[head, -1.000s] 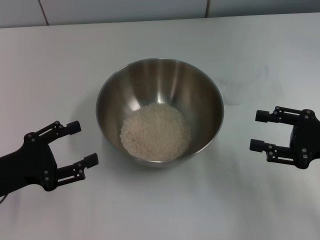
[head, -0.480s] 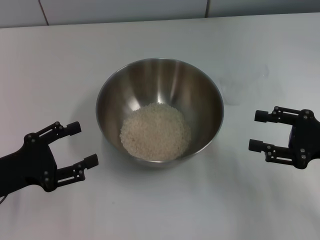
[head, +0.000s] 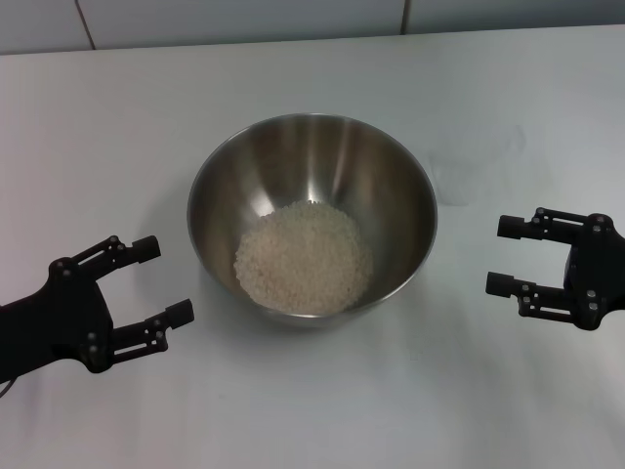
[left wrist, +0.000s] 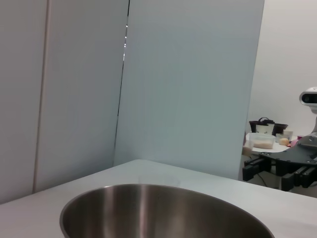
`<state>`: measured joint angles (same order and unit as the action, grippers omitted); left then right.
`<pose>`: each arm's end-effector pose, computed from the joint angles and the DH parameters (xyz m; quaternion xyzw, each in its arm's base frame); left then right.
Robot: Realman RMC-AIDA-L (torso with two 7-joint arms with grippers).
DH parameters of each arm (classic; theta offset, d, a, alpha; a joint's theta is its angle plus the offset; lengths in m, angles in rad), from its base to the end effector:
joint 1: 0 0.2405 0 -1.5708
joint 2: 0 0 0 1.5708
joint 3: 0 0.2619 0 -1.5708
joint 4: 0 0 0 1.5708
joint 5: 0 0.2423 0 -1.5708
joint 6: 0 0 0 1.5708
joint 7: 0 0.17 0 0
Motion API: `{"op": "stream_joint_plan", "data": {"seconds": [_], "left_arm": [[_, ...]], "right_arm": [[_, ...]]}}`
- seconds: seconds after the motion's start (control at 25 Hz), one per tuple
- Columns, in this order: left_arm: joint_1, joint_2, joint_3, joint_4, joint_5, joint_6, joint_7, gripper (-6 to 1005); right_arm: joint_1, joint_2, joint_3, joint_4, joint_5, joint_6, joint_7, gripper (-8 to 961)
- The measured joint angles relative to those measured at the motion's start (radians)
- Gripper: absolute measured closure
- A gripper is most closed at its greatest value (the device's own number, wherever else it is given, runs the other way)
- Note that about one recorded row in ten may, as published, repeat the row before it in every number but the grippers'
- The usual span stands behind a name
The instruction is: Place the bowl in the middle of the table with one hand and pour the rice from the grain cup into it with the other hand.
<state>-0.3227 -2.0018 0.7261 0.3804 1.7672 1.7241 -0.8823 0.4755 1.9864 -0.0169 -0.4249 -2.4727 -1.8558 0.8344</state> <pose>-0.3311 0.2756 -0.0234 -0.9157 -0.1391 -0.3351 0.1730 0.3404 0.2883 0.0070 -0.9319 0.1179 0.2972 0.1715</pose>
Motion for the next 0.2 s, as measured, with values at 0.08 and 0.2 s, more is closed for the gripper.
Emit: {"op": "stream_joint_plan", "data": {"seconds": [0.08, 0.2], "left_arm": [[-0.002, 0.001, 0.001, 0.0, 0.0, 0.0, -0.005, 138], [-0.003, 0.001, 0.002, 0.0, 0.0, 0.0, -0.008, 138]], "right_arm": [[0.0, 0.0, 0.0, 0.0, 0.0, 0.0, 0.0, 261], [-0.001, 0.0, 0.0, 0.0, 0.0, 0.0, 0.0, 261]]}}
